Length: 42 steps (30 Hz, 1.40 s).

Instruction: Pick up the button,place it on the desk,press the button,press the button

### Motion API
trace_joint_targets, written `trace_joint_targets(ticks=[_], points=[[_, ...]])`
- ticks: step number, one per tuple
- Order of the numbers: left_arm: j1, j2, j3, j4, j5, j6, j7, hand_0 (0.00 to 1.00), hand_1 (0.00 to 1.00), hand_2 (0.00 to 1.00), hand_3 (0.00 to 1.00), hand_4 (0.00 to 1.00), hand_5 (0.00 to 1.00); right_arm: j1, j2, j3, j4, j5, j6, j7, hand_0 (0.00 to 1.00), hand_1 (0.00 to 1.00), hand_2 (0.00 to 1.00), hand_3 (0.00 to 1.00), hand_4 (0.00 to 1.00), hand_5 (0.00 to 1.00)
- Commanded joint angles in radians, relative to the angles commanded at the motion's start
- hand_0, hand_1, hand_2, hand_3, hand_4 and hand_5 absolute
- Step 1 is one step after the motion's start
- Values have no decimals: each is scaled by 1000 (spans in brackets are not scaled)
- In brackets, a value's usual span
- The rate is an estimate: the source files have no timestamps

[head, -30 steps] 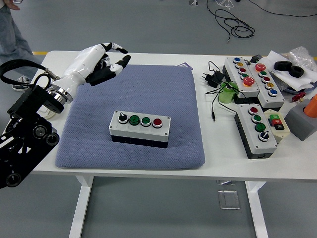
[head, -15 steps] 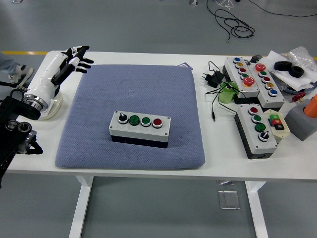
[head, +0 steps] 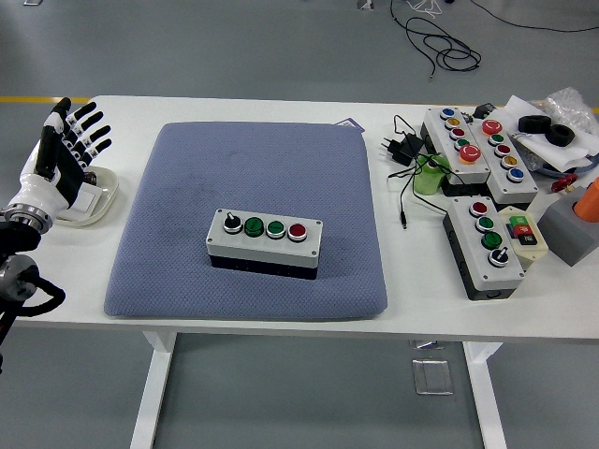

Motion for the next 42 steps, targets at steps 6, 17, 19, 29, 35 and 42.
trace_joint_targets(ticks=[6,17,19,29,35,42], points=[[18,9,-14,-23,15,-17,-1,877,901,924,887,684,998,1,1,15,0,-23,3,-3,632,549,623,569,312,248],[42,31,-49,-63,55,-26,-2,873,902,918,912,688,998,9,1,14,0,-21,2,0,632,552,625,568,312,250],[47,33,-55,-72,67,-28,-1,870,900,917,907,696,998,10,0,12,0,-21,3,0,632,552,626,568,312,250],[68,46,-68,-88,75,-28,-4,869,900,913,896,699,998,3,-1,6,0,-22,5,-1,632,552,626,568,312,250],[70,46,-64,-87,77,-31,-3,868,898,911,889,702,998,-5,0,7,0,-34,10,-3,632,552,626,569,311,249],[70,51,-61,-85,75,-30,-1,867,898,910,889,702,998,-11,3,0,0,-28,11,-2,632,553,626,569,311,249]])
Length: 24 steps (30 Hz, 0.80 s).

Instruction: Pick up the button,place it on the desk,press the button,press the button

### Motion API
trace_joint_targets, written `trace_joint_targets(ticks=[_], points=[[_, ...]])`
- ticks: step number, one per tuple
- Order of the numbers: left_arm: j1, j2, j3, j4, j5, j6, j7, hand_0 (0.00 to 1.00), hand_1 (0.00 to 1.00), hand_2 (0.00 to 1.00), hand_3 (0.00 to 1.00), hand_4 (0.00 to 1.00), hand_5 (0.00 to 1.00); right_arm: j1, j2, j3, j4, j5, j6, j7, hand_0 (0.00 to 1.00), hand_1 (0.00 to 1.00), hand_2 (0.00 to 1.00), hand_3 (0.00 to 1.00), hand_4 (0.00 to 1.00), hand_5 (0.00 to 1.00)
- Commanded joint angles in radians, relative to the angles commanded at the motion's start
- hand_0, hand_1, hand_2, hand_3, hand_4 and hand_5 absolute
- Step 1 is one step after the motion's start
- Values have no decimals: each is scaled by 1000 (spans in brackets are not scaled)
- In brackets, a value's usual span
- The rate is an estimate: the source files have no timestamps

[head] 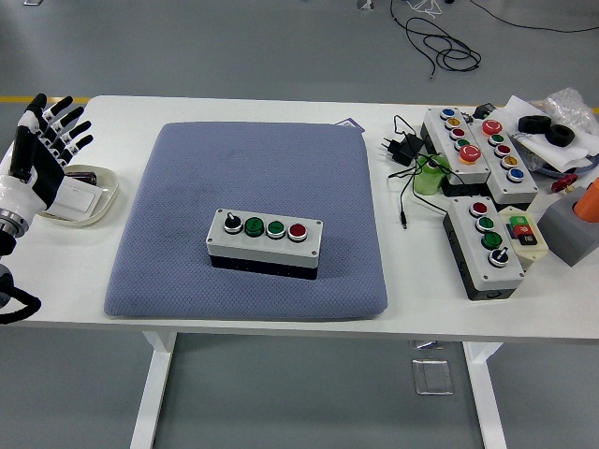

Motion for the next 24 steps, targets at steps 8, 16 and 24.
trace_joint_targets(ticks=[8,16,24], points=[[-2,1,-3,4,-7,1,-1,870,896,907,886,702,998,8,1,-9,0,10,-2,2,632,551,625,569,308,248],[-7,5,-6,6,-11,1,-1,869,894,904,884,700,998,14,1,-10,0,12,-3,4,632,551,625,569,308,247],[-9,6,-8,6,-14,2,-2,869,894,902,882,701,998,16,3,-7,0,10,-4,4,632,551,625,569,307,248]])
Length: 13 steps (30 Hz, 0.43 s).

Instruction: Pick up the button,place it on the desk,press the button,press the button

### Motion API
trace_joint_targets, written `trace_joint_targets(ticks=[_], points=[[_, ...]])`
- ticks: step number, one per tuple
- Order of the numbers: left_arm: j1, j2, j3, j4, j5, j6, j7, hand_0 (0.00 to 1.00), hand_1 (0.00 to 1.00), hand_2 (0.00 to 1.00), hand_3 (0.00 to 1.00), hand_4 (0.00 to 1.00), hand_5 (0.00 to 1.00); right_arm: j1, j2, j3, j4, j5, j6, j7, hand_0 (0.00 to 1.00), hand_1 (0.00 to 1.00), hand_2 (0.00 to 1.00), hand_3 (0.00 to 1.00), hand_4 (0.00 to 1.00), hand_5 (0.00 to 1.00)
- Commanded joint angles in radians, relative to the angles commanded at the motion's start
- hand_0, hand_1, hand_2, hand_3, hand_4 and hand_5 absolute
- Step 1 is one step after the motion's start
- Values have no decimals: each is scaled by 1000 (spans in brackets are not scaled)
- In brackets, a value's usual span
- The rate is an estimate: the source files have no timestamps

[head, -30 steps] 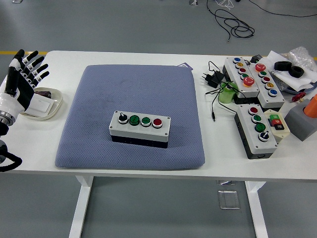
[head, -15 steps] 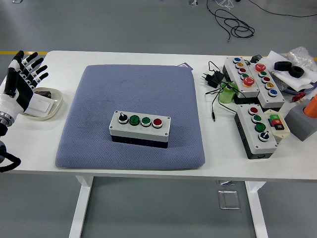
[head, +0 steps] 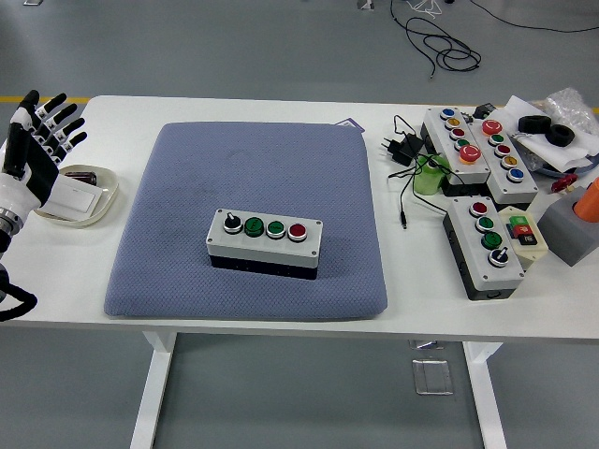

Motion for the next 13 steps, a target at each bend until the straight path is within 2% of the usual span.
trace_joint_targets(ticks=[13], points=[[-6,-2,14,-2,-1,-2,1,869,893,901,877,705,998,-4,-2,3,0,0,0,1,632,551,624,569,306,246]])
